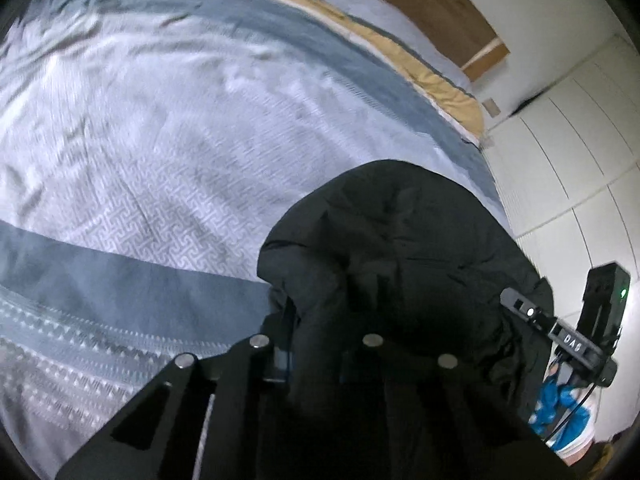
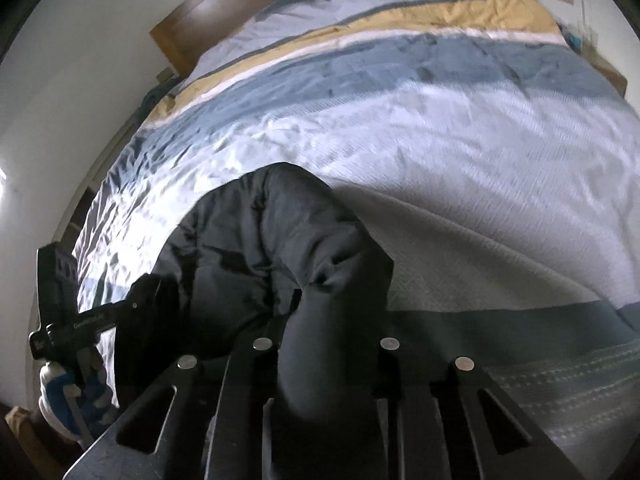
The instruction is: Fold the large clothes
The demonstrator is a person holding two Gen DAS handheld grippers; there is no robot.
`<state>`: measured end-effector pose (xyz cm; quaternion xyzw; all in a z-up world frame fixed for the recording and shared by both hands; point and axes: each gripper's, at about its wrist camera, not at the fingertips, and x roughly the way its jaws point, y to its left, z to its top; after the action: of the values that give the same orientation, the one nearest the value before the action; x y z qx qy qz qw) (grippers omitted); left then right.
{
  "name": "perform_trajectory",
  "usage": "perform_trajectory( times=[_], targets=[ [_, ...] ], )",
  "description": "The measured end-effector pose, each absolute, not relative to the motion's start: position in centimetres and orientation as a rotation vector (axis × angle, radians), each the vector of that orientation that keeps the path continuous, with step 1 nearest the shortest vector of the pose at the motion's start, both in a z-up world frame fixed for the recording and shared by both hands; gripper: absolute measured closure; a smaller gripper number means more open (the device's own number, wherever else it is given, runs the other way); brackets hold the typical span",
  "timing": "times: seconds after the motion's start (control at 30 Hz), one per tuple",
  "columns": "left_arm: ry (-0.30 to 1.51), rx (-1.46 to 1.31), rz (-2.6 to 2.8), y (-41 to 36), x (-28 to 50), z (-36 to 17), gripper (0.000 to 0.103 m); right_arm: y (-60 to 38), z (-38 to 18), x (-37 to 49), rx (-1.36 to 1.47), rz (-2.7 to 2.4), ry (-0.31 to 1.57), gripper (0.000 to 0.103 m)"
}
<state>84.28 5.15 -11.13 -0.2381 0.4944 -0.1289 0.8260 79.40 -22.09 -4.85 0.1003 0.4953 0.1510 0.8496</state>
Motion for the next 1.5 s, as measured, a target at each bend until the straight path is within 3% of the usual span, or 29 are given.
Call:
perform_trajectory(
  times=[0.37,0.6,0.97,1.5],
  targets=[
    [0.949,-0.541,-0.312,5.5,74.7,-2.2,0.092,-21.3,4.1,69.6,0.109,0.434,0.939,0.086],
    [0.938,-0.516,-0.307,6.4,65.8,1.0,0.092,-21.8,6.1,61.9,0.139,0.464,0.935,0.086],
    [1.043,-0.474,-0.270,7.0,55.5,-1.7,0.095,-23.1,3.4,53.6,0.248,0.433,0.995,0.086],
    [1.096,-0.355,-0.243,4.8,51.0,-4.5,0.095,-24.4,-0.7,47.9,0.195,0.354,1.053,0.082]
  ],
)
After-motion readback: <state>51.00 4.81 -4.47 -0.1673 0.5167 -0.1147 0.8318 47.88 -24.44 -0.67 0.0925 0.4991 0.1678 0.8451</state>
